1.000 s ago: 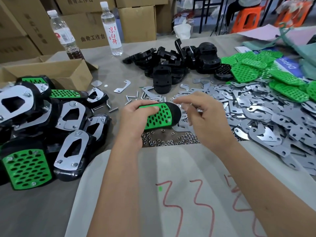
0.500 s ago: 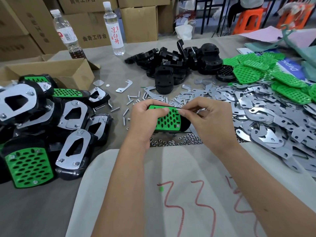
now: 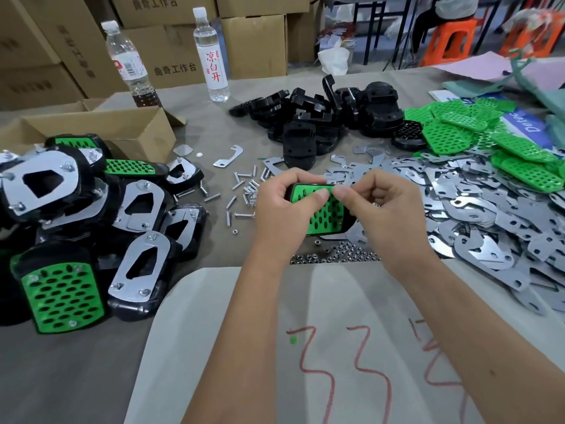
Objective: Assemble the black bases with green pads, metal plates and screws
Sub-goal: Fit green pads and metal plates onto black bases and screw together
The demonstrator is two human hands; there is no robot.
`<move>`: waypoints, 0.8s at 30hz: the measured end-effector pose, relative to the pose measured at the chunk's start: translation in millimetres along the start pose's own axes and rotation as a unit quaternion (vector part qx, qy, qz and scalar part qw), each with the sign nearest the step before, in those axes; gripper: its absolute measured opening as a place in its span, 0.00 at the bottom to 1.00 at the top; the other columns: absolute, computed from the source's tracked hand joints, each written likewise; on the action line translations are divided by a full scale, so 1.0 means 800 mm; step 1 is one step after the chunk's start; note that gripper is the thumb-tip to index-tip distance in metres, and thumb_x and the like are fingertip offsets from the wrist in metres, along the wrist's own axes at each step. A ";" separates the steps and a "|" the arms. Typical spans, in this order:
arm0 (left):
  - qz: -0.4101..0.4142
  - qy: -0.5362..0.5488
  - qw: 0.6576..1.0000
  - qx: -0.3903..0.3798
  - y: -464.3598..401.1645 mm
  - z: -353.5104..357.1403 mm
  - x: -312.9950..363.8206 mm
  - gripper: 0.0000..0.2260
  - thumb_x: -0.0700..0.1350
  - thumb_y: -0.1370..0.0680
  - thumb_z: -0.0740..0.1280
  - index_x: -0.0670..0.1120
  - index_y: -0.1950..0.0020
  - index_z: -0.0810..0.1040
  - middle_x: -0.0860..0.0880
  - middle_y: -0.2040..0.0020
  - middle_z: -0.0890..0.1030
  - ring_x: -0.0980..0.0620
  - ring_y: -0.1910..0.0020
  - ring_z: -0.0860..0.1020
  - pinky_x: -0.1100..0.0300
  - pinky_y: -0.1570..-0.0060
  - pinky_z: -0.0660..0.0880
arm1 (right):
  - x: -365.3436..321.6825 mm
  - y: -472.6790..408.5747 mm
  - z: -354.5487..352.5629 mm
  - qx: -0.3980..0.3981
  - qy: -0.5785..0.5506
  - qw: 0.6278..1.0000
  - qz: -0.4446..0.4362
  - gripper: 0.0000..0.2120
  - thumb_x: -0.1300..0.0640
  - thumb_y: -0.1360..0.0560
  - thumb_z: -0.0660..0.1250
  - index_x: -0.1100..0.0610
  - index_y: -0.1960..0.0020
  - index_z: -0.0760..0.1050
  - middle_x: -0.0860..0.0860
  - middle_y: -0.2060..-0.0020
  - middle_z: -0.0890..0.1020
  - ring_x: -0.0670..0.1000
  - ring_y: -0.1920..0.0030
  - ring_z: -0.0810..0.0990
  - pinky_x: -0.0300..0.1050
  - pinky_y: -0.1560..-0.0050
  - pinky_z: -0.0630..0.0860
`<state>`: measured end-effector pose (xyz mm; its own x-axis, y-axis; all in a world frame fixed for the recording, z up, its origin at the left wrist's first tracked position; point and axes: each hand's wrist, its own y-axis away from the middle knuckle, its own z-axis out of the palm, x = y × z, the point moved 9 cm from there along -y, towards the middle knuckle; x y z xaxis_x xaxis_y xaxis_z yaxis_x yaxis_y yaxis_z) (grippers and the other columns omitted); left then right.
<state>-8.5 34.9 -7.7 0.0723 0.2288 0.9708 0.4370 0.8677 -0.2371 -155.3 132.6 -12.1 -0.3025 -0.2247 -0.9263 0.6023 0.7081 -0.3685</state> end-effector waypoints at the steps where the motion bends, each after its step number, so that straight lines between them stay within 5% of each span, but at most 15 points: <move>1: -0.007 0.023 1.000 0.001 0.000 0.002 -0.001 0.05 0.42 0.29 0.73 0.46 0.54 0.86 0.47 0.57 0.85 0.53 0.56 0.81 0.55 0.54 0.80 | 0.001 -0.001 -0.002 -0.001 -0.036 0.999 0.011 0.09 0.52 0.28 0.80 0.52 0.58 0.81 0.54 0.67 0.79 0.50 0.64 0.75 0.48 0.60 0.74; 4: -0.020 0.087 0.996 0.013 0.004 0.003 -0.002 0.05 0.41 0.29 0.74 0.48 0.55 0.86 0.46 0.57 0.85 0.51 0.56 0.82 0.56 0.56 0.80 | 0.011 -0.005 0.000 -0.032 -0.117 0.991 0.063 0.17 0.46 0.30 0.79 0.49 0.45 0.80 0.53 0.59 0.78 0.53 0.56 0.77 0.54 0.54 0.76; 9: -0.014 0.113 0.993 -0.013 0.002 0.004 0.007 0.06 0.41 0.28 0.73 0.51 0.54 0.87 0.47 0.54 0.86 0.46 0.52 0.83 0.49 0.52 0.82 | 0.020 0.008 0.029 -0.166 -0.149 0.966 0.132 0.13 0.48 0.25 0.74 0.52 0.43 0.83 0.52 0.52 0.86 0.54 0.51 0.84 0.47 0.59 0.81; 13: 0.010 0.015 1.000 -0.001 0.000 0.002 0.006 0.05 0.41 0.25 0.74 0.49 0.52 0.87 0.51 0.56 0.86 0.54 0.55 0.82 0.58 0.53 0.79 | 0.016 0.010 0.033 -0.148 -0.187 0.959 0.151 0.20 0.41 0.22 0.68 0.57 0.44 0.82 0.53 0.59 0.81 0.51 0.62 0.79 0.42 0.72 0.73; 17: 0.024 -0.076 0.996 0.028 -0.004 -0.016 0.011 0.09 0.48 0.19 0.70 0.45 0.54 0.86 0.50 0.59 0.85 0.57 0.57 0.80 0.58 0.54 0.76 | 0.018 0.006 0.020 -0.088 -0.154 0.974 0.141 0.22 0.39 0.22 0.68 0.59 0.56 0.78 0.56 0.66 0.74 0.49 0.75 0.66 0.39 0.80 0.60; 19: 0.015 -0.249 0.961 0.119 -0.009 -0.062 0.011 0.09 0.48 0.18 0.67 0.48 0.55 0.84 0.52 0.60 0.83 0.54 0.55 0.79 0.55 0.51 0.74 | 0.023 0.002 0.004 -0.027 -0.167 0.972 0.164 0.22 0.37 0.26 0.70 0.57 0.59 0.75 0.49 0.70 0.75 0.45 0.76 0.67 0.37 0.80 0.60; 21: -0.041 -0.459 0.878 0.126 -0.008 -0.095 0.002 0.09 0.43 0.20 0.66 0.52 0.46 0.85 0.49 0.48 0.84 0.46 0.44 0.76 0.51 0.40 0.71 | 0.026 0.000 -0.008 0.015 -0.174 0.968 0.180 0.20 0.40 0.23 0.71 0.55 0.60 0.73 0.45 0.72 0.75 0.41 0.77 0.70 0.34 0.80 0.62; 24: -0.105 -0.530 0.836 0.091 -0.002 -0.105 -0.019 0.18 0.35 0.23 0.63 0.51 0.38 0.82 0.43 0.39 0.80 0.40 0.38 0.71 0.51 0.38 0.69 | 0.033 0.001 -0.009 0.024 -0.181 0.965 0.190 0.18 0.43 0.20 0.70 0.56 0.59 0.73 0.43 0.73 0.77 0.40 0.78 0.74 0.32 0.81 0.64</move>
<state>64.7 -7.2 -18.5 -0.8668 0.2421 0.4359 0.1892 0.9685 -0.1618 -168.3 132.2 -36.4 0.2187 -0.1802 -0.9590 0.6553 0.7554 0.0075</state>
